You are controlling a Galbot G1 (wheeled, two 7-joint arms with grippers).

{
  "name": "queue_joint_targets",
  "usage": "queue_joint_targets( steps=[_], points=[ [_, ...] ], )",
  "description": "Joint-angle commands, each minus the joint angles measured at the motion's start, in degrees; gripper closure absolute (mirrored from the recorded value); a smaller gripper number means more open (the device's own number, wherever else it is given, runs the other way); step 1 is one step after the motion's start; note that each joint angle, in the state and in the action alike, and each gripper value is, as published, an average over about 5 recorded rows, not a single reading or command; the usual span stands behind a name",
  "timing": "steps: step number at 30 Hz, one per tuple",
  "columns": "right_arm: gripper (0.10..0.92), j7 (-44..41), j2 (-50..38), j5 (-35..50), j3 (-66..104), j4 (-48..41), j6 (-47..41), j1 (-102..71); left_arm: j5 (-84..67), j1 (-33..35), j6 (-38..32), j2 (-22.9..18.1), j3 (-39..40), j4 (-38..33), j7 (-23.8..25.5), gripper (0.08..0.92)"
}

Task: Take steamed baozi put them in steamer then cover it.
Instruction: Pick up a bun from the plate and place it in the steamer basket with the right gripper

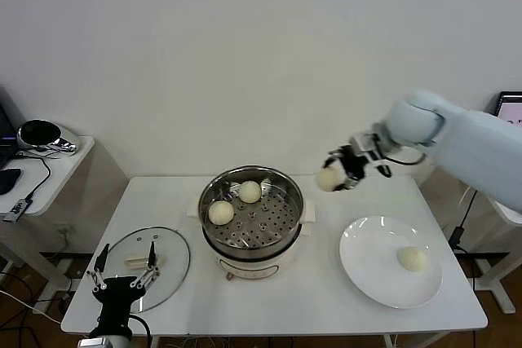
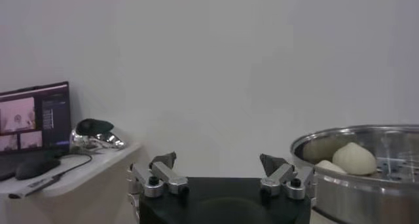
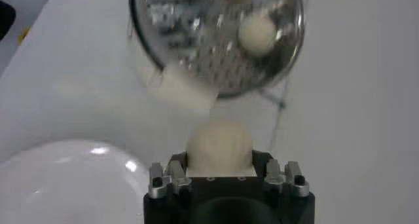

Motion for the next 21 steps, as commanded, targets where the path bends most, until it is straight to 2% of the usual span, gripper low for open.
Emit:
queue_joint_targets(
  steps=[1,11,21],
  points=[
    [0.414,2.4,20.7,1.1,-9.1,-4.2,11.8,7.5,-0.1,-0.2,0.2,0.0,-0.5,-0.4,0.0,0.177],
    [0.406,3.3,28.8,-7.1,-12.9,-9.9,25.8,2.4,-0.6,0.0,0.0,-0.5,-1.0,-0.7,-0.1,0.177],
    [0.406,2.7,30.9,-11.3,-14.9,-8.9,28.1,0.5,-0.8,-0.2,0.0,-0.8,-1.0,-1.0,-0.1,0.177]
  ],
)
